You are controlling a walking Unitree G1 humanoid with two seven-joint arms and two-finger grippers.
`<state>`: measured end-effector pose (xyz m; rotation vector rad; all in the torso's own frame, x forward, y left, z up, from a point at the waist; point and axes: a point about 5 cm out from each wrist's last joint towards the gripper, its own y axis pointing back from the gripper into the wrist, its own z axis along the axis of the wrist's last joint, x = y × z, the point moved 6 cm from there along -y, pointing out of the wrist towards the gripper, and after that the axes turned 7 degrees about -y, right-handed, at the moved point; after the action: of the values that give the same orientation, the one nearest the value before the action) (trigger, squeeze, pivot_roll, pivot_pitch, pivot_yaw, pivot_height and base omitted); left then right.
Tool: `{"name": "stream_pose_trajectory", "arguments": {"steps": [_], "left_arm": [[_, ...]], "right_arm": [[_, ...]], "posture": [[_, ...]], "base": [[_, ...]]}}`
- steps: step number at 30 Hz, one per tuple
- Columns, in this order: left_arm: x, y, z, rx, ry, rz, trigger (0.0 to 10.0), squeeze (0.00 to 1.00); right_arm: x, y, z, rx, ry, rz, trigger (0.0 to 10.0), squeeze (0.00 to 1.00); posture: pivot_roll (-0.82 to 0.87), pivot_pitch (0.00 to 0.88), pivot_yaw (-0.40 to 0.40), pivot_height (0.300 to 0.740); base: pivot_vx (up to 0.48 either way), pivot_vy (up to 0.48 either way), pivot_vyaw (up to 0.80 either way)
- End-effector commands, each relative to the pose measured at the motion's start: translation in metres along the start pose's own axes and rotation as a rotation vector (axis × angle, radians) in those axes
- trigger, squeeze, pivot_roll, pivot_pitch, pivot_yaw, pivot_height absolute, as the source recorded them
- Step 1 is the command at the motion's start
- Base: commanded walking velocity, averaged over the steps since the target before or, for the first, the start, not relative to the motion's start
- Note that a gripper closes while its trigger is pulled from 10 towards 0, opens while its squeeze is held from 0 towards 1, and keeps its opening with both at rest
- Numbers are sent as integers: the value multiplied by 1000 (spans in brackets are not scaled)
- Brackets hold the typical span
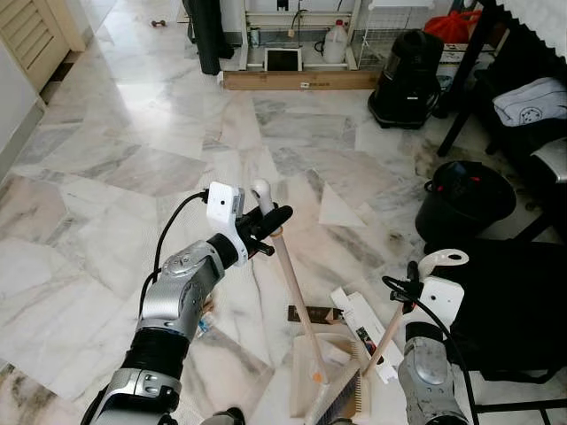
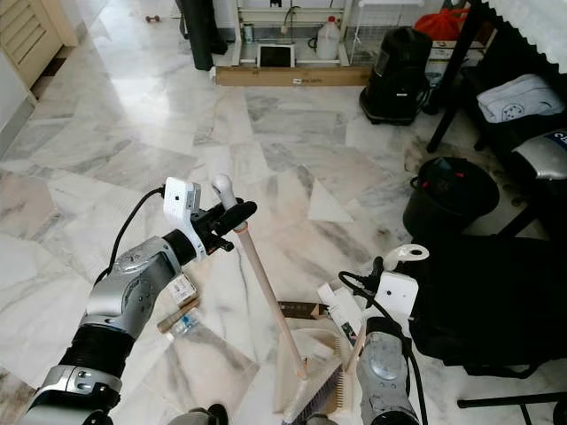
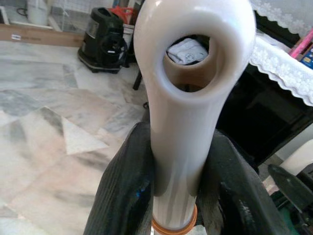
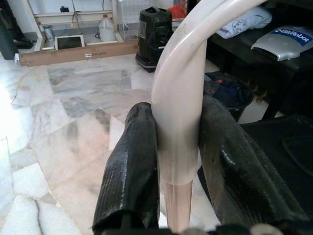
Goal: Sweep floor
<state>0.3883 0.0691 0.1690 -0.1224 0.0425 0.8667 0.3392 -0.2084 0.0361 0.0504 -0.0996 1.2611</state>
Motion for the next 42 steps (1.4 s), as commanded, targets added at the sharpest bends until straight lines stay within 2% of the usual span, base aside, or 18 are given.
{"name": "stream_pose_trajectory", "arguments": {"steps": [1,2,4,6,13,18,20,22,23,26,30,34,42], "left_arm": [[4,0,25,-83,-20,11,10000,0],[4,0,25,-83,-20,11,10000,0],[9,2,39,-128,-42,37,10000,0],[11,2,45,-144,-66,49,10000,0],[9,4,77,-265,-77,49,10000,0],[15,5,88,-309,-123,101,10000,0],[21,5,86,-304,-144,139,10000,0],[47,11,79,-306,-199,345,10000,0],[49,11,79,-305,-213,360,10000,0],[46,10,70,-285,-296,383,10000,0],[45,11,60,-269,-311,412,10000,0],[37,14,47,-240,-402,396,10000,0],[35,17,37,-255,-458,460,10000,0]], "right_arm": [[-2,-1,-1,6,-6,-6,10000,0],[-2,-1,-1,6,-6,-6,10000,0],[-1,-5,6,-14,-12,-6,10000,0],[-1,-6,8,-21,-14,-7,10000,0],[-3,-11,15,-45,-20,-10,10000,0],[-4,-13,21,-68,-23,-13,10000,0],[-3,-14,25,-84,-25,-14,10000,0],[-5,-18,48,-169,-48,-21,10000,0],[-5,-19,51,-180,-51,-21,10000,0],[-9,-22,65,-222,-83,-33,10000,0],[-7,-23,75,-255,-89,-28,10000,0],[-6,-22,84,-288,-112,-34,10000,0],[-8,-18,100,-331,-140,-31,10000,0]], "posture": [[98,153,-12,740],[98,153,-12,740],[99,148,-15,740],[99,148,-14,740],[93,132,-19,740],[90,121,-22,740],[77,110,-22,740],[49,90,-23,740],[49,90,-23,740],[36,69,-21,740],[34,60,-22,740],[35,34,-30,740],[35,0,-39,740]], "base": [[0,0,0],[0,0,0],[0,0,0],[0,0,0],[0,0,0],[0,0,0],[0,0,0],[0,0,0],[0,0,0],[0,0,0],[0,0,0],[0,0,0],[0,0,0]]}}
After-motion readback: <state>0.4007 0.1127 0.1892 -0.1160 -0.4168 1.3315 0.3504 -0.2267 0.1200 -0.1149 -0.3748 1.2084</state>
